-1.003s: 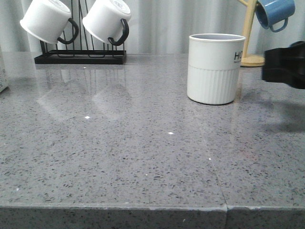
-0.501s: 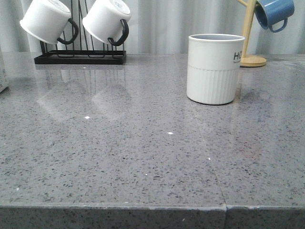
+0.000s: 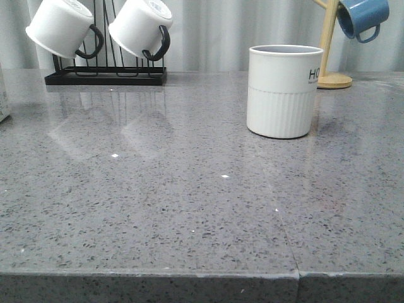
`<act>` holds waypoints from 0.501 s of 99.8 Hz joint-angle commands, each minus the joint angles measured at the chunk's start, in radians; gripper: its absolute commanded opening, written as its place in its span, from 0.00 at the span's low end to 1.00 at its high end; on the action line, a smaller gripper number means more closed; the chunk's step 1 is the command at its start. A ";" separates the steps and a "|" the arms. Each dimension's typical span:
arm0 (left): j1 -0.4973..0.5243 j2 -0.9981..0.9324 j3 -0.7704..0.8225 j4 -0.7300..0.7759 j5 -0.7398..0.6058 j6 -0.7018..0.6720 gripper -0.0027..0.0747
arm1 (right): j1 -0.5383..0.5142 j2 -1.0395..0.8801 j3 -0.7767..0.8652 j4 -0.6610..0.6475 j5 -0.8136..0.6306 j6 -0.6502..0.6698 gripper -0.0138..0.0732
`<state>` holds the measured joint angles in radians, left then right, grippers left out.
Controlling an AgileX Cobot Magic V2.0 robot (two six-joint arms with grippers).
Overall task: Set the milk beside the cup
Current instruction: 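Open the right gripper and withdraw it from the mug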
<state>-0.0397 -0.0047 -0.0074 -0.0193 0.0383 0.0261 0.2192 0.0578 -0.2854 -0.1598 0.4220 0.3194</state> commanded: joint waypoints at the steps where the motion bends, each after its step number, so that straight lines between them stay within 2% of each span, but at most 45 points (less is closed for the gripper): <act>1: -0.001 -0.030 0.002 -0.003 -0.064 -0.011 0.01 | -0.001 -0.005 -0.024 0.001 -0.023 -0.012 0.08; 24: -0.001 -0.027 -0.169 -0.003 0.163 -0.011 0.01 | -0.001 -0.005 -0.024 0.001 -0.018 -0.012 0.08; 37: -0.001 0.057 -0.292 -0.003 0.317 -0.011 0.01 | -0.001 -0.005 -0.024 0.001 -0.019 -0.012 0.08; 50: -0.001 0.180 -0.378 0.031 0.323 -0.011 0.01 | -0.001 -0.005 -0.024 0.001 -0.019 -0.012 0.08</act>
<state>-0.0397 0.0826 -0.3022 -0.0102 0.4131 0.0261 0.2192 0.0429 -0.2854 -0.1562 0.4774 0.3194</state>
